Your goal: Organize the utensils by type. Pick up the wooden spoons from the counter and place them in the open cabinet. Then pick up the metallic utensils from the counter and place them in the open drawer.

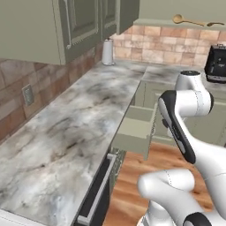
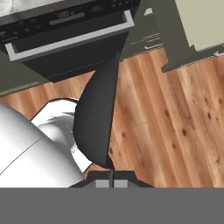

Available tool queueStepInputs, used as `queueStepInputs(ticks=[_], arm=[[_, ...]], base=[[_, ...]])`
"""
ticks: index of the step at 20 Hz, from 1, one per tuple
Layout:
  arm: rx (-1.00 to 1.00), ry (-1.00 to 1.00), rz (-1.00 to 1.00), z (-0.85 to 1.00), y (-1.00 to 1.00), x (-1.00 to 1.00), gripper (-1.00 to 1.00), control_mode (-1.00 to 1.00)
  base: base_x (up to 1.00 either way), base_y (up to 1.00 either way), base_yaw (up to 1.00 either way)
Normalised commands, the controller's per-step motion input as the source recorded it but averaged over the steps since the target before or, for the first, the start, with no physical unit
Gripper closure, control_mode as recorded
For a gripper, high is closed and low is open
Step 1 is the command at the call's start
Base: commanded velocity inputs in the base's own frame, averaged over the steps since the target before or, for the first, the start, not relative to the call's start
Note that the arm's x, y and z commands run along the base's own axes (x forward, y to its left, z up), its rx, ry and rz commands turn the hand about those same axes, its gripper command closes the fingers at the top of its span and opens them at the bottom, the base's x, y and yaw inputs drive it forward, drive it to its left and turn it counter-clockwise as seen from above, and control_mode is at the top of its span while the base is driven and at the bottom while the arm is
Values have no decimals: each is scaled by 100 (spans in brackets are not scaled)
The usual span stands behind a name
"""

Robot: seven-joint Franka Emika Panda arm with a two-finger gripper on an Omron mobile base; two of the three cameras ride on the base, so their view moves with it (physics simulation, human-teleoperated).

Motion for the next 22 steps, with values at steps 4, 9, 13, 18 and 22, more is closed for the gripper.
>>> queueStepInputs(ticks=[4, 9, 13, 18, 22], arm=[[0, 0, 0, 0, 0, 0, 100, 100], [0, 0, 0, 0, 0, 0, 100, 100], [0, 0, 0, 0, 0, 0, 100, 100], [0, 0, 0, 0, 0, 0, 100, 100], [0, 0, 0, 0, 0, 0, 100, 100]], base=[[56, 0, -12], [52, 1, -13], [54, 3, -14], [48, 7, -12], [25, 23, -8]])
